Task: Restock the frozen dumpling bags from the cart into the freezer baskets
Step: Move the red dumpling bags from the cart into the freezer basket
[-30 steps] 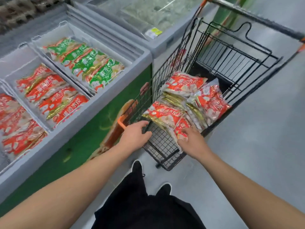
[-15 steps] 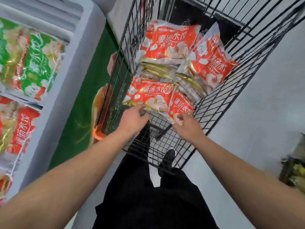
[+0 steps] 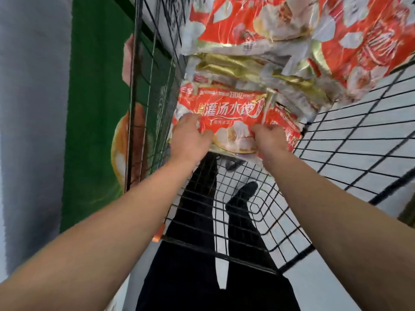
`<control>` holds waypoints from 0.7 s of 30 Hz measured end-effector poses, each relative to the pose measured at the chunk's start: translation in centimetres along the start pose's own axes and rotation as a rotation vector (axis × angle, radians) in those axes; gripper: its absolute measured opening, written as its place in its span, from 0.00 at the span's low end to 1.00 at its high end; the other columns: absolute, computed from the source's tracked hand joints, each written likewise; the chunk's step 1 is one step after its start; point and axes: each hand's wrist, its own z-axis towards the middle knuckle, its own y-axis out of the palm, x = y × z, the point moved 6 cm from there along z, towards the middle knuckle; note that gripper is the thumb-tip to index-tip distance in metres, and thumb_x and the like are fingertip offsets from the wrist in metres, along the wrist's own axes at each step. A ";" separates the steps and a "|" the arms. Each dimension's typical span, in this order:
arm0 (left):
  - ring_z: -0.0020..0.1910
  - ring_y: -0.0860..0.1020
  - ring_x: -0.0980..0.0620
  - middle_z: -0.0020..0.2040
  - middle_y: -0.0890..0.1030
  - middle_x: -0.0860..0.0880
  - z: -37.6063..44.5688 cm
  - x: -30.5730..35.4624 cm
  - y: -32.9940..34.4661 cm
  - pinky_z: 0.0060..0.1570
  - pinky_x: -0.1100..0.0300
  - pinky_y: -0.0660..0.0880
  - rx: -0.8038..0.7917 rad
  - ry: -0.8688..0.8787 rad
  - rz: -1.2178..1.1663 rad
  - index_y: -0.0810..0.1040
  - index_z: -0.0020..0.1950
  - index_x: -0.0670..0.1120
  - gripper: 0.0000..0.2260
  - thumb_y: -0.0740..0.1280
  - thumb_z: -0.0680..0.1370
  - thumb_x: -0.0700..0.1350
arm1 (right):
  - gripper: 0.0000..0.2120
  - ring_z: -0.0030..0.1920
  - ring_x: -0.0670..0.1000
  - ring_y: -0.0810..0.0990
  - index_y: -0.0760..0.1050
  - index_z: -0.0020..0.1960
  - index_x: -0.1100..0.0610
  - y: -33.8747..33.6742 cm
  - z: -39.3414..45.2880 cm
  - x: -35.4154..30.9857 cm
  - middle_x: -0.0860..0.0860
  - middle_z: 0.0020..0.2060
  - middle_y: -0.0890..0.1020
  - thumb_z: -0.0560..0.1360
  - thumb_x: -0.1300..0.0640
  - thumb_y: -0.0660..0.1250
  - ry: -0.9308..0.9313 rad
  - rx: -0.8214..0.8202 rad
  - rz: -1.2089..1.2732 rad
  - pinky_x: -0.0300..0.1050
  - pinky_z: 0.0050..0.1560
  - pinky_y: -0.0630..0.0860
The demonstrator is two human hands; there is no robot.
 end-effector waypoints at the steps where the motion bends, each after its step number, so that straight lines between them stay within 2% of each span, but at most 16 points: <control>1: 0.64 0.74 0.47 0.66 0.76 0.46 0.5 -0.2 0.1 0.57 0.63 0.65 0.014 0.005 0.013 0.76 0.67 0.45 0.18 0.67 0.78 0.46 | 0.10 0.44 0.50 0.81 0.77 0.57 0.55 0.7 0.8 0.1 0.52 0.51 0.83 0.76 0.55 0.68 0.030 0.015 0.082 0.45 0.46 0.79; 3: 0.64 0.74 0.46 0.65 0.76 0.45 1.3 -0.7 0.3 0.61 0.60 0.67 0.039 0.004 0.026 0.76 0.66 0.44 0.18 0.67 0.77 0.46 | 0.03 0.45 0.54 0.84 0.77 0.48 0.52 1.5 1.8 0.0 0.52 0.47 0.85 0.75 0.58 0.68 0.018 0.017 0.151 0.51 0.47 0.83; 5: 0.65 0.73 0.44 0.65 0.75 0.44 1.9 -1.2 0.4 0.67 0.53 0.68 0.072 -0.008 0.037 0.76 0.66 0.44 0.18 0.67 0.77 0.47 | 0.06 0.47 0.55 0.85 0.79 0.46 0.51 1.0 2.2 0.5 0.51 0.46 0.86 0.74 0.62 0.68 -0.003 -0.006 0.177 0.55 0.51 0.83; 7: 0.67 0.71 0.43 0.67 0.74 0.44 2.5 -1.2 0.3 0.69 0.51 0.67 0.104 -0.043 -0.004 0.75 0.67 0.44 0.18 0.65 0.78 0.46 | 0.08 0.48 0.56 0.85 0.81 0.48 0.53 -1.0 2.1 1.8 0.52 0.46 0.86 0.71 0.63 0.69 -0.010 -0.005 0.161 0.57 0.53 0.82; 10: 0.64 0.75 0.44 0.66 0.76 0.45 3.6 -1.2 0.7 0.61 0.57 0.70 0.043 -0.141 -0.117 0.74 0.68 0.45 0.15 0.61 0.82 0.45 | 0.09 0.49 0.57 0.85 0.82 0.45 0.53 -4.6 1.5 4.1 0.51 0.45 0.87 0.66 0.61 0.69 0.017 0.041 0.069 0.60 0.55 0.81; 12: 0.62 0.76 0.46 0.65 0.78 0.47 4.5 -1.4 1.6 0.58 0.60 0.70 -0.054 -0.223 -0.201 0.74 0.69 0.46 0.16 0.59 0.83 0.47 | 0.09 0.49 0.54 0.85 0.82 0.47 0.53 -5.8 1.7 5.3 0.50 0.46 0.86 0.70 0.63 0.69 0.070 0.061 0.049 0.57 0.57 0.81; 13: 0.61 0.78 0.47 0.64 0.80 0.47 4.8 -1.4 2.1 0.60 0.58 0.72 -0.098 -0.267 -0.262 0.75 0.68 0.45 0.16 0.60 0.82 0.48 | 0.09 0.49 0.53 0.85 0.81 0.49 0.53 -6.2 1.9 5.6 0.51 0.47 0.86 0.71 0.64 0.69 0.092 0.085 0.042 0.56 0.58 0.81; 15: 0.53 0.83 0.46 0.55 0.84 0.47 5.1 -1.8 3.3 0.57 0.49 0.79 -0.181 -0.359 -0.423 0.79 0.63 0.44 0.16 0.63 0.79 0.50 | 0.06 0.46 0.53 0.85 0.80 0.47 0.54 -6.9 2.5 5.9 0.51 0.45 0.85 0.72 0.62 0.69 0.126 0.156 0.053 0.54 0.56 0.81; 17: 0.45 0.86 0.46 0.46 0.87 0.46 4.2 -2.0 4.2 0.49 0.47 0.82 -0.253 -0.420 -0.592 0.82 0.56 0.41 0.11 0.64 0.81 0.46 | 0.03 0.42 0.52 0.84 0.78 0.41 0.56 -7.1 2.4 5.4 0.51 0.40 0.85 0.73 0.61 0.68 0.152 0.210 0.099 0.53 0.54 0.82; 19: 0.45 0.86 0.46 0.46 0.87 0.45 3.3 -2.0 3.9 0.50 0.46 0.82 -0.241 -0.386 -0.586 0.81 0.54 0.40 0.10 0.65 0.81 0.45 | 0.06 0.40 0.51 0.84 0.77 0.39 0.55 -7.1 2.0 4.7 0.49 0.37 0.83 0.75 0.61 0.67 0.139 0.227 0.143 0.48 0.49 0.82; 21: 0.47 0.85 0.47 0.49 0.86 0.45 2.0 -2.1 3.1 0.52 0.45 0.82 -0.185 -0.342 -0.529 0.80 0.55 0.38 0.11 0.66 0.81 0.45 | 0.05 0.40 0.50 0.83 0.79 0.45 0.56 -7.2 0.7 3.9 0.49 0.38 0.83 0.78 0.60 0.65 0.077 0.231 0.136 0.45 0.43 0.82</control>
